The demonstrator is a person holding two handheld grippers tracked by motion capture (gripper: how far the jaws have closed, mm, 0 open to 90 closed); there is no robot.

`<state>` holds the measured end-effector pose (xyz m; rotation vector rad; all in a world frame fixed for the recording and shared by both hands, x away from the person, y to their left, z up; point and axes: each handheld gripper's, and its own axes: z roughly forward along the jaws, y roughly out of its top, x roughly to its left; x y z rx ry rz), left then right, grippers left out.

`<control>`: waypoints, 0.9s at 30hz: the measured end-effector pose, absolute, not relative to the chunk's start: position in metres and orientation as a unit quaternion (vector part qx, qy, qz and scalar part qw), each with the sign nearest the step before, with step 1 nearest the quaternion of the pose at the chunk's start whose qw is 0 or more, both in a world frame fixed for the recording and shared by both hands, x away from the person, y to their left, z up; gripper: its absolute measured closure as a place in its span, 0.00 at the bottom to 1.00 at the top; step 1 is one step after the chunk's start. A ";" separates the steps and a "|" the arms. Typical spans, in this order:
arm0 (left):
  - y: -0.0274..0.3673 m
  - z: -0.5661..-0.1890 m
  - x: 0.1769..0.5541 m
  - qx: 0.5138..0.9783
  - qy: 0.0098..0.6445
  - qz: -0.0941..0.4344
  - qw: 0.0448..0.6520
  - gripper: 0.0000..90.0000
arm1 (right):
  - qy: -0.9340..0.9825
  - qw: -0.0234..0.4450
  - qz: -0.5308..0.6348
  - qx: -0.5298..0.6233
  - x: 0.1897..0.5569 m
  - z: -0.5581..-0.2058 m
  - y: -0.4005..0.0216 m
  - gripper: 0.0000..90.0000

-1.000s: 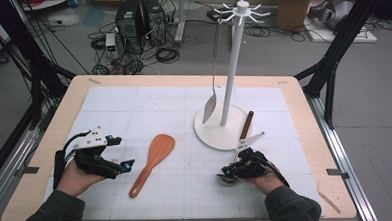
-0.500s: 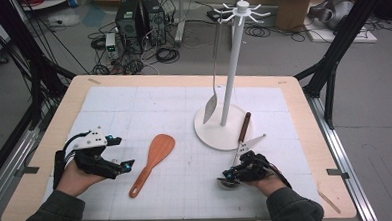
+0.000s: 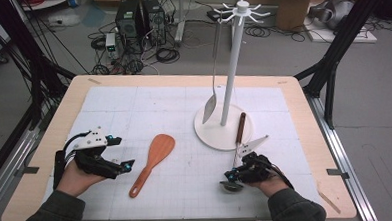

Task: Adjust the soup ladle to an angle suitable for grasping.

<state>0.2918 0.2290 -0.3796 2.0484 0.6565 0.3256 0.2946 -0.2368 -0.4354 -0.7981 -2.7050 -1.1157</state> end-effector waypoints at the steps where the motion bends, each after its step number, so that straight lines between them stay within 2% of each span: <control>1: 0.229 -0.380 0.292 0.834 0.267 0.133 0.464 0.10 | -0.891 0.050 -0.367 -0.262 0.295 -0.436 -0.237 1.00; 7: 0.229 -0.380 0.292 0.835 0.267 0.132 0.463 0.10 | -0.888 0.043 -0.371 -0.268 0.299 -0.436 -0.238 1.00; 27: 0.229 -0.380 0.292 0.834 0.267 0.133 0.464 0.10 | -0.898 0.066 -0.360 -0.246 0.288 -0.437 -0.235 1.00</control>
